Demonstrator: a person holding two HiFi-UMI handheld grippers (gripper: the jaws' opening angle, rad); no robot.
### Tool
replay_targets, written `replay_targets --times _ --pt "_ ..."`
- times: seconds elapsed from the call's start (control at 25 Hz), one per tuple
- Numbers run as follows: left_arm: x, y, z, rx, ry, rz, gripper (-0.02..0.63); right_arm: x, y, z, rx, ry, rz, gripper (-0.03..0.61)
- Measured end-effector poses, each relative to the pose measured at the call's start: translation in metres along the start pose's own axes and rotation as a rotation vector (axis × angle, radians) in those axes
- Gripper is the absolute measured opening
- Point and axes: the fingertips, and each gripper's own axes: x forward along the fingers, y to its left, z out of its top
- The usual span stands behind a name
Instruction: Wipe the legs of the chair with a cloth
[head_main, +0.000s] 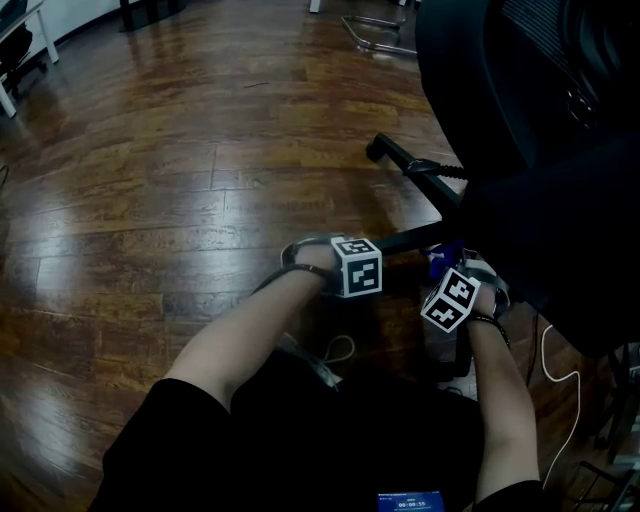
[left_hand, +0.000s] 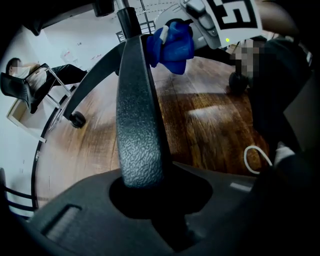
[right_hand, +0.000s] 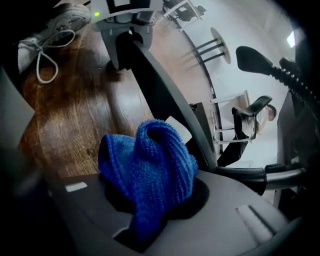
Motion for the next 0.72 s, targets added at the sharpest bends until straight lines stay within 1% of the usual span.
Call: replay_targets --times 0.08,0.16,0.24,0.36,0.48,0.56,0.64,0.72 --pt "0.001 0.000 0.000 -0.002 -0.001 -0.001 0.063 -0.005 0.010 -0.002 -0.032 -0.009 -0.006 0.083" --pt "0.001 0.000 0.000 -0.001 -0.004 0.000 0.063 -0.014 0.029 -0.008 -0.048 -0.009 0.026 0.083" --pt "0.001 0.000 -0.001 -0.001 -0.005 0.001 0.063 -0.028 0.058 -0.014 -0.090 0.001 0.080 0.083" --pt "0.001 0.001 -0.003 -0.007 -0.003 0.003 0.063 -0.052 0.110 -0.027 -0.196 0.020 0.183 0.083" --pt "0.001 0.001 -0.002 -0.011 -0.005 0.003 0.063 -0.075 0.152 -0.042 -0.242 0.019 0.286 0.083" --pt "0.002 -0.001 -0.001 -0.013 -0.007 0.001 0.063 -0.083 0.168 -0.049 -0.267 0.025 0.317 0.083" --pt "0.001 0.000 -0.001 -0.012 -0.006 0.002 0.063 -0.083 0.169 -0.050 -0.255 0.030 0.327 0.083" --pt "0.000 0.001 -0.002 -0.010 -0.002 0.003 0.063 -0.075 0.153 -0.044 -0.191 0.020 0.317 0.081"
